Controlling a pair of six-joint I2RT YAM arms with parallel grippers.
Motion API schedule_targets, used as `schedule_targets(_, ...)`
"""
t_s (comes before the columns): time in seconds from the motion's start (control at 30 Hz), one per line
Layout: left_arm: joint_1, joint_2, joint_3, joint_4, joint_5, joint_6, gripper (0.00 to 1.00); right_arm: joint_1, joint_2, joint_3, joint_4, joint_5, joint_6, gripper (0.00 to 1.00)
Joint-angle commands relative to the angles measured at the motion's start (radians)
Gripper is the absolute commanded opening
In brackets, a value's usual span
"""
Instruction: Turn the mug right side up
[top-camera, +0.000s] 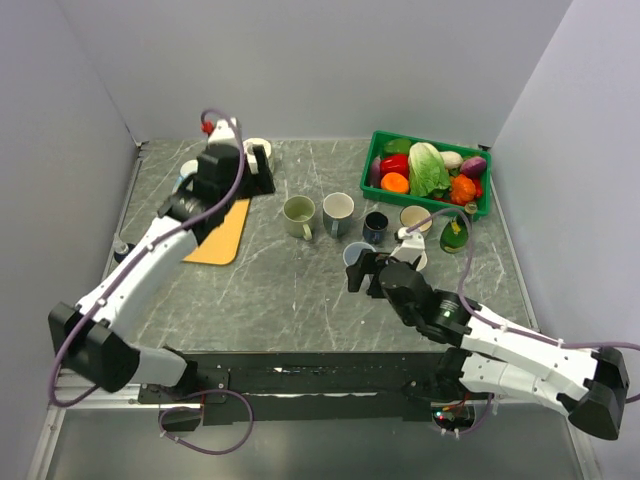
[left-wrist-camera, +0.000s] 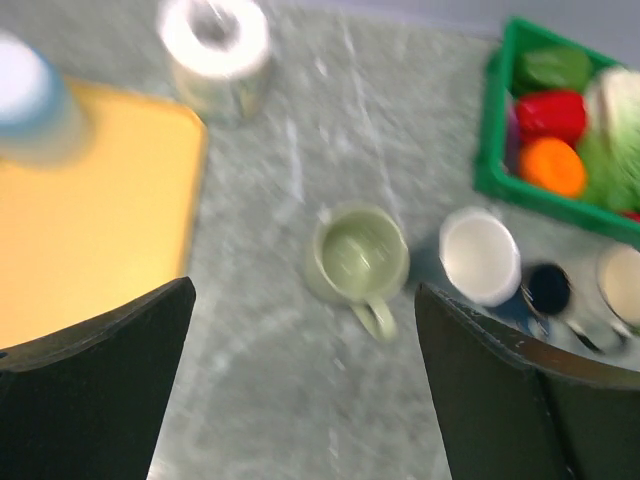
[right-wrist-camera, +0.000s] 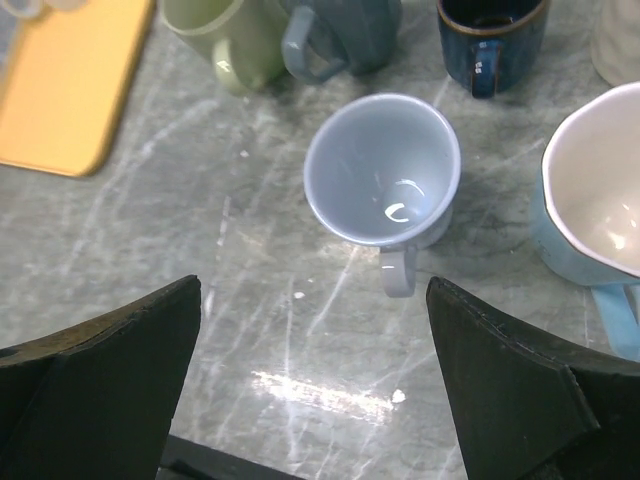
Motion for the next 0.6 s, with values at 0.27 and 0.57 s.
schedule_targets(0.27, 0.306, 0.294, 0.293, -0.035, 0.023, 0.368, 0.96, 0.002, -0.101, 0.022, -0.056, -0.010, 0.001, 1.00)
schedule_targets(0.57, 0.598, 0.304, 0.115, 0.215, 0.544, 0.368, 0.96, 0.002, -0.084, 0.051, -0.107, -0.025, -0.004, 1.00)
